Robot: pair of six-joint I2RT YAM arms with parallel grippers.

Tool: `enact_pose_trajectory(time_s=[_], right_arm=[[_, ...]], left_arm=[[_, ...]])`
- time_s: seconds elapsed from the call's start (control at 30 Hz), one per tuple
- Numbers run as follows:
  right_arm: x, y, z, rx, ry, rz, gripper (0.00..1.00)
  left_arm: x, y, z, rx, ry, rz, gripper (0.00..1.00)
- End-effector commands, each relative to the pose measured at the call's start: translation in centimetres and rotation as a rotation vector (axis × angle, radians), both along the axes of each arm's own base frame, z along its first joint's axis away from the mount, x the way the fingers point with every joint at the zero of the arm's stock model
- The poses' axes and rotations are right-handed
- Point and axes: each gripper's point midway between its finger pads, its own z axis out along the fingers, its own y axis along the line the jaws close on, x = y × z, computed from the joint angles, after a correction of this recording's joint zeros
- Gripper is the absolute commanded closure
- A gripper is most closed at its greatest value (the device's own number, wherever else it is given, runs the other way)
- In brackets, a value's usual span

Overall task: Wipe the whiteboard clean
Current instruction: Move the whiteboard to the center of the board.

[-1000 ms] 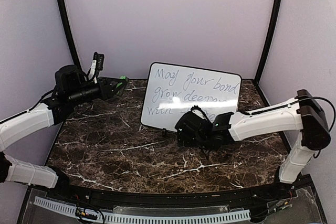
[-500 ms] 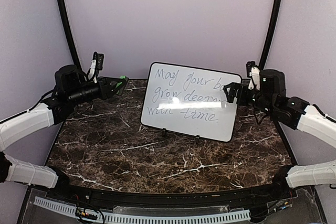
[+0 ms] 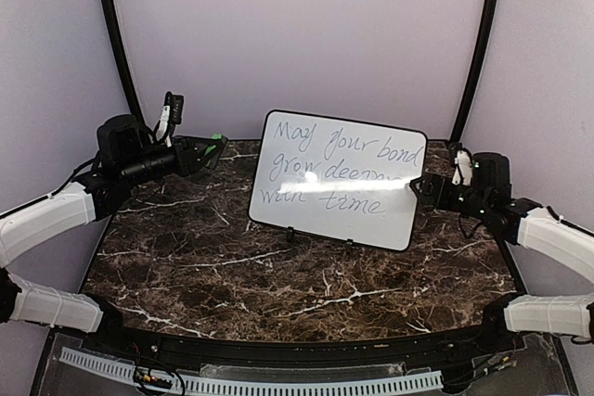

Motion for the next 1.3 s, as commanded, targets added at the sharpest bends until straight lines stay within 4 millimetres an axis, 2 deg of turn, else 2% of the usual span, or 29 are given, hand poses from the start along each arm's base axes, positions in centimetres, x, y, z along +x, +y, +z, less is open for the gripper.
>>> enact_pose_trajectory(time_s=[0.0,0.27,0.37,0.47,0.57,0.8,1.1,1.27], right_arm=[[1.2,1.9,2.2,0.117,-0.113,0.077,0.03],[3.3,0.9,2.4,0.241,-0.175,0.066,0.05],[3.9,1.3,1.9,0.283,-0.171,0.104,0.06],[4.0,2.6,1.9,0.322,-0.184,0.188,0.09],[3.5,4.0,2.0,0.358,-0.197,0.292,0.13],[2.0,4.7,2.4,0.405,-0.254,0.357,0.27],[-0.8,5.2,2.1,0.439,-0.257,0.409,0.35],[-2.8,6.1,2.1,0.437,-0.261,0.425,0.36]], left_arm=[[-0.2,0.1,0.5,-0.011,-0.023,-0.006,0.67],[-0.2,0.1,0.6,-0.011,-0.026,-0.005,0.67],[-0.3,0.1,0.7,-0.012,-0.028,-0.005,0.67],[-0.3,0.1,0.7,-0.013,-0.030,-0.008,0.67],[-0.4,0.1,0.8,-0.013,-0.032,-0.008,0.67],[-0.3,0.1,0.6,-0.010,-0.029,-0.007,0.67],[-0.1,0.1,0.5,-0.011,-0.022,-0.009,0.67],[-0.1,0.1,0.4,-0.011,-0.020,-0.008,0.67]])
